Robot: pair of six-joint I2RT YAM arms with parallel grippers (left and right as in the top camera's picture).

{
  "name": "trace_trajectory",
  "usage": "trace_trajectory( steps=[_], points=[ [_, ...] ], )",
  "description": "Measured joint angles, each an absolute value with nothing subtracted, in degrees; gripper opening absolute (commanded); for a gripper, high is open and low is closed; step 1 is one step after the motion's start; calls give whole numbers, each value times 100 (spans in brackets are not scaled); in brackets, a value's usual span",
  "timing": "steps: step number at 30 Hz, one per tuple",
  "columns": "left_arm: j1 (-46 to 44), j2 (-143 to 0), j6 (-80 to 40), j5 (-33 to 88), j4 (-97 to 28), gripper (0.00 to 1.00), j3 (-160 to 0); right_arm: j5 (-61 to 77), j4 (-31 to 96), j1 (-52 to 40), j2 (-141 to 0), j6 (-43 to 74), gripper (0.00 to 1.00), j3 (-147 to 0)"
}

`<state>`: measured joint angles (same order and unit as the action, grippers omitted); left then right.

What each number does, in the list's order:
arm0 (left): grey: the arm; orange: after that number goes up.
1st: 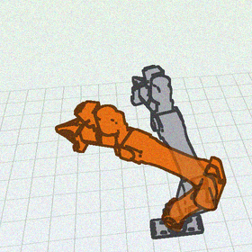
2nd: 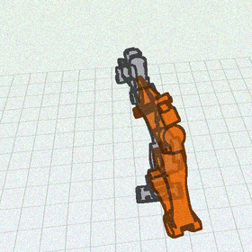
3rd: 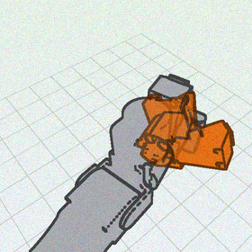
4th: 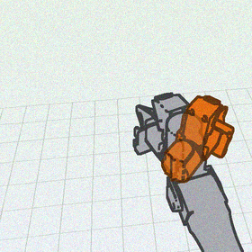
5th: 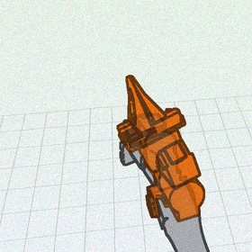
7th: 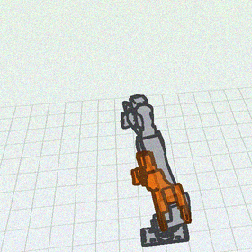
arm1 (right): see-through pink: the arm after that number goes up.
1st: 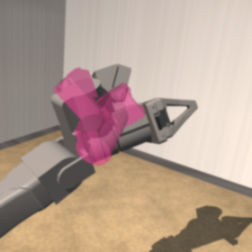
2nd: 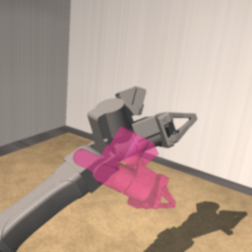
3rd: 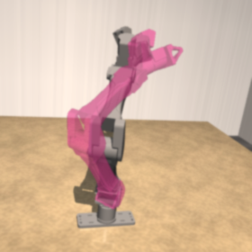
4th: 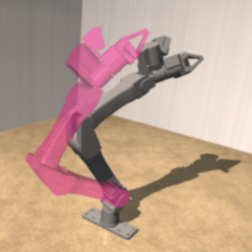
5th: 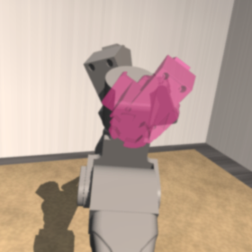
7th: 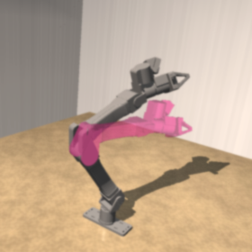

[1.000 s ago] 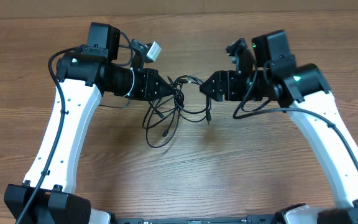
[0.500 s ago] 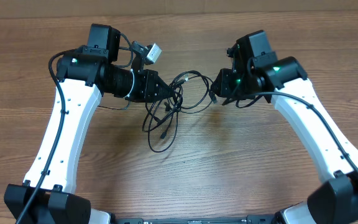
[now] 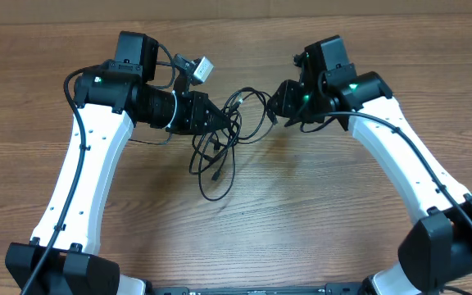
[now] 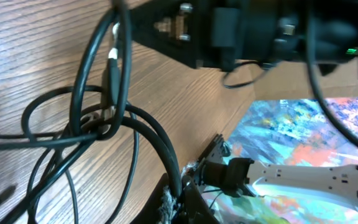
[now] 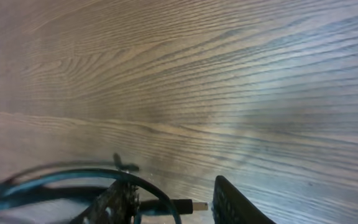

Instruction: Untangle cables

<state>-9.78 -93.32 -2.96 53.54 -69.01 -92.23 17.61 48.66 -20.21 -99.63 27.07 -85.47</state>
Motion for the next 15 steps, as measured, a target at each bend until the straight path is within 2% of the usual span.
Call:
trace_trajectory(
  steps=[9, 15],
  points=[
    [-884, -9332, -298, 5653, -6674, 4, -9223, 582, 5586, -2233, -10652, 3507, 37, -8545],
    [-239, -9332, -305, 6023, -6447, 4, -9223, -119, 6235, -1894, -10722, 3662, 32, -8543]
  ],
)
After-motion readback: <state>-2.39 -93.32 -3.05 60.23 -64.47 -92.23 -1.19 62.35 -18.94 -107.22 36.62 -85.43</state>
